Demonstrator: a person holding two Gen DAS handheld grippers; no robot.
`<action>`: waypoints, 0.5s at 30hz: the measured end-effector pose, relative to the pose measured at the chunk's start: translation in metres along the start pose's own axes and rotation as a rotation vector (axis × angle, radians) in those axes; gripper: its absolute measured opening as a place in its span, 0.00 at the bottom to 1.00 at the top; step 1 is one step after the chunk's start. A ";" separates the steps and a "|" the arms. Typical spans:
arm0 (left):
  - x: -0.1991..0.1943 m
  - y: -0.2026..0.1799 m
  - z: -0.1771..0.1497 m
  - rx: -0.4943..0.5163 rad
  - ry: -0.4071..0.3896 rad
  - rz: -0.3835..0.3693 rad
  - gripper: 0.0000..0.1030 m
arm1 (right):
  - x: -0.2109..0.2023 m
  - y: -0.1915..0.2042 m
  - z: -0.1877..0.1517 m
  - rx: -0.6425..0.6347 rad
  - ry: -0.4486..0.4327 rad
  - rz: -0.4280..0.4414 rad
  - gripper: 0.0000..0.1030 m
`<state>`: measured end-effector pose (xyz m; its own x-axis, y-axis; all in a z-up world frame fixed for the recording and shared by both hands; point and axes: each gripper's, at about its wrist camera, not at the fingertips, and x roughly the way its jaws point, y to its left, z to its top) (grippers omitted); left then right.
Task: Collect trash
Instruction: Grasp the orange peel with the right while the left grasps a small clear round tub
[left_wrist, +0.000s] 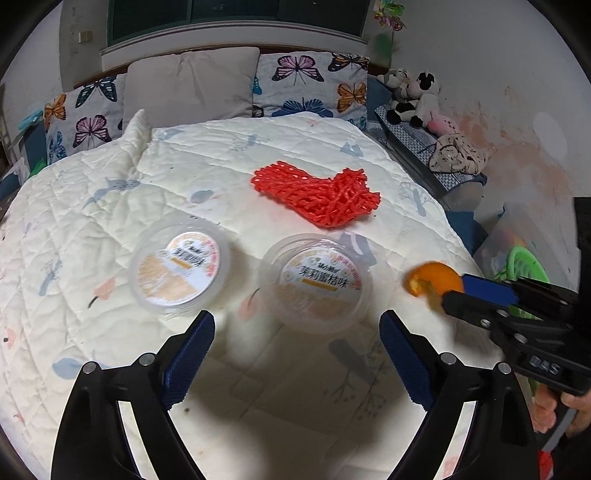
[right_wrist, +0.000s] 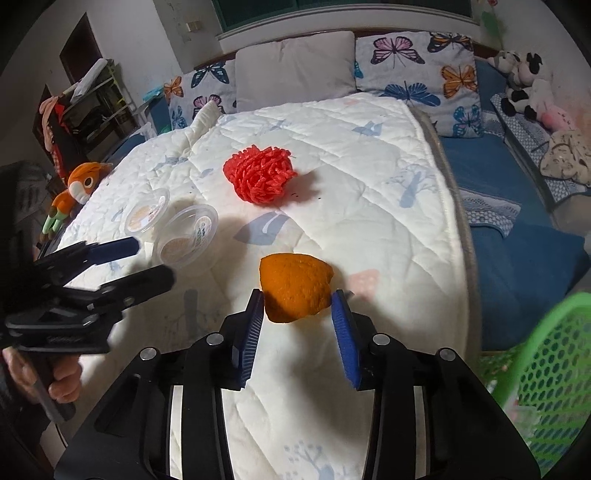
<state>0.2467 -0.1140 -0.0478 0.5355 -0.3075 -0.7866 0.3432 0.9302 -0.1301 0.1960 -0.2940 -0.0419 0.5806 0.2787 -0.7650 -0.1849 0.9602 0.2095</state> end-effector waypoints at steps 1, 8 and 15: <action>0.003 -0.002 0.001 0.002 0.000 0.002 0.85 | -0.004 0.000 -0.001 -0.004 -0.003 -0.003 0.37; 0.019 -0.008 0.008 0.012 0.008 0.017 0.84 | -0.023 -0.001 -0.011 -0.013 -0.022 -0.003 0.36; 0.029 -0.009 0.011 0.006 0.020 0.016 0.69 | -0.033 0.000 -0.022 -0.010 -0.029 0.006 0.35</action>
<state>0.2671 -0.1337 -0.0624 0.5256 -0.2883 -0.8004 0.3391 0.9339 -0.1137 0.1597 -0.3040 -0.0305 0.6021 0.2846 -0.7459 -0.1962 0.9584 0.2073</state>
